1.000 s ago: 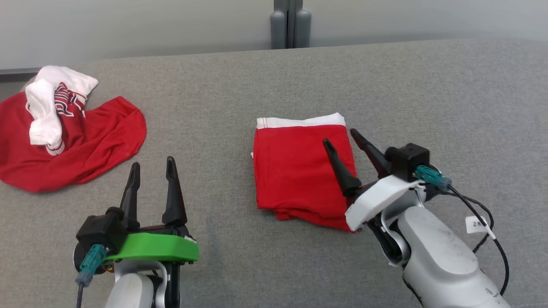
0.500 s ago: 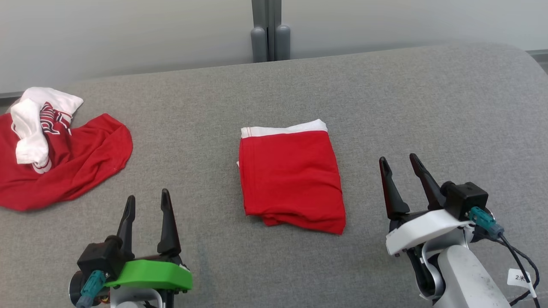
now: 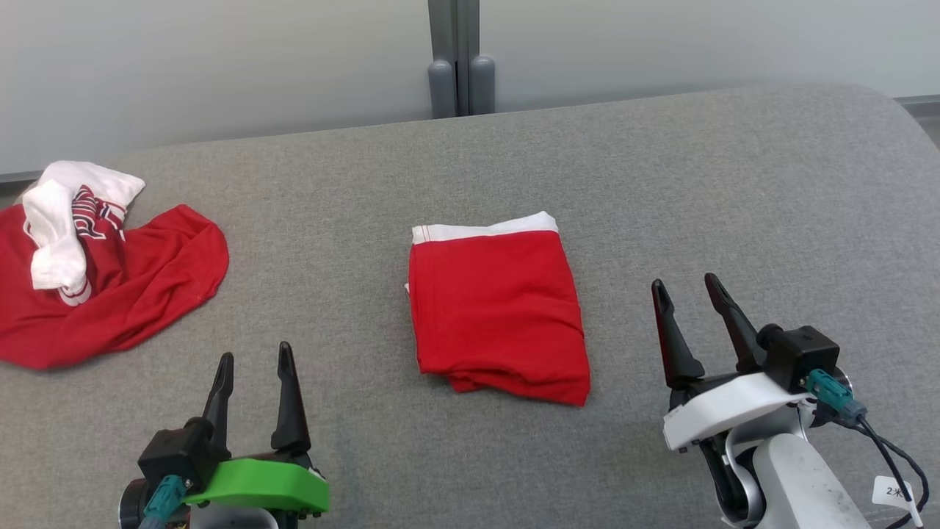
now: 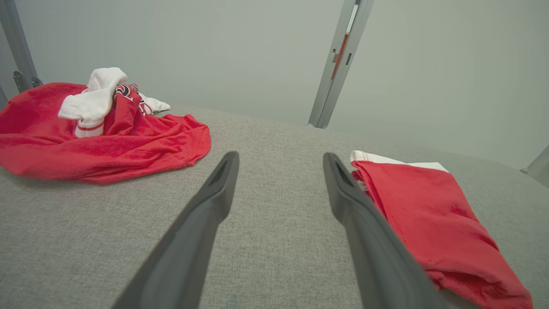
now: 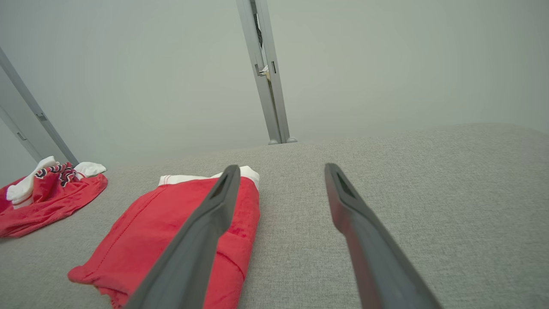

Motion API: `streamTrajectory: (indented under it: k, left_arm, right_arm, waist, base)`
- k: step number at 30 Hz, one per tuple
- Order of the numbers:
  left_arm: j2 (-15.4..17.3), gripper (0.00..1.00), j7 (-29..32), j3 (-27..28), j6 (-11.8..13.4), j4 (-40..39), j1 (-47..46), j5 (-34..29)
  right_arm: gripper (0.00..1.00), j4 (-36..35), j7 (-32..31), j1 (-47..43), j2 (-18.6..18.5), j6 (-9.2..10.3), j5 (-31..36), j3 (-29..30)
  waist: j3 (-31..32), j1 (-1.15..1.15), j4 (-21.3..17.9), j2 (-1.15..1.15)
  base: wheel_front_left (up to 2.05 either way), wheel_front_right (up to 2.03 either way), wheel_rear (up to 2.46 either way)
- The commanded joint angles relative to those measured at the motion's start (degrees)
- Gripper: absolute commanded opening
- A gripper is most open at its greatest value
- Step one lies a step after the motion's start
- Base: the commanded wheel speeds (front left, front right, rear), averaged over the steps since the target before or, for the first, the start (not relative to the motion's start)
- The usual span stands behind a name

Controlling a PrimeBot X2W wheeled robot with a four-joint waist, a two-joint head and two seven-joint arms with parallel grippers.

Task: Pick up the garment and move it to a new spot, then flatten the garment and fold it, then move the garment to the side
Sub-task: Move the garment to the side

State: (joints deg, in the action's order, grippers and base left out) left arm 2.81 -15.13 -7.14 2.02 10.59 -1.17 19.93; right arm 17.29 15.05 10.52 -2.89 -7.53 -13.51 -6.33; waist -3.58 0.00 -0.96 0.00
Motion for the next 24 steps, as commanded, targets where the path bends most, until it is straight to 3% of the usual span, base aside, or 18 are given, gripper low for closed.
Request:
streamTrajectory:
  k: [1,16,24]
  left_arm:
    - [0.2,1.00,0.0,0.2,-0.2,0.1,0.6,-0.5]
    - [0.2,1.00,0.0,-0.3,0.2,-0.7,0.3,0.0]
    - [0.2,1.00,0.0,-1.6,0.6,-1.8,-1.6,0.9]
  right_arm:
    - [1.00,0.0,0.2,-0.7,0.0,0.08,-0.3,-0.2]
    - [1.00,1.5,0.0,2.1,0.0,0.08,2.6,0.3]
    - [1.00,4.3,-10.3,11.6,-1.5,0.08,3.7,1.9]
  waist:
    - [0.0,0.00,0.0,0.00]
    - [-0.9,0.00,0.3,0.00]
    - [-3.5,0.00,1.7,0.00]
  base:
    - [0.00,0.00,0.00]
    - [0.00,0.00,0.00]
    - [0.00,0.00,0.00]
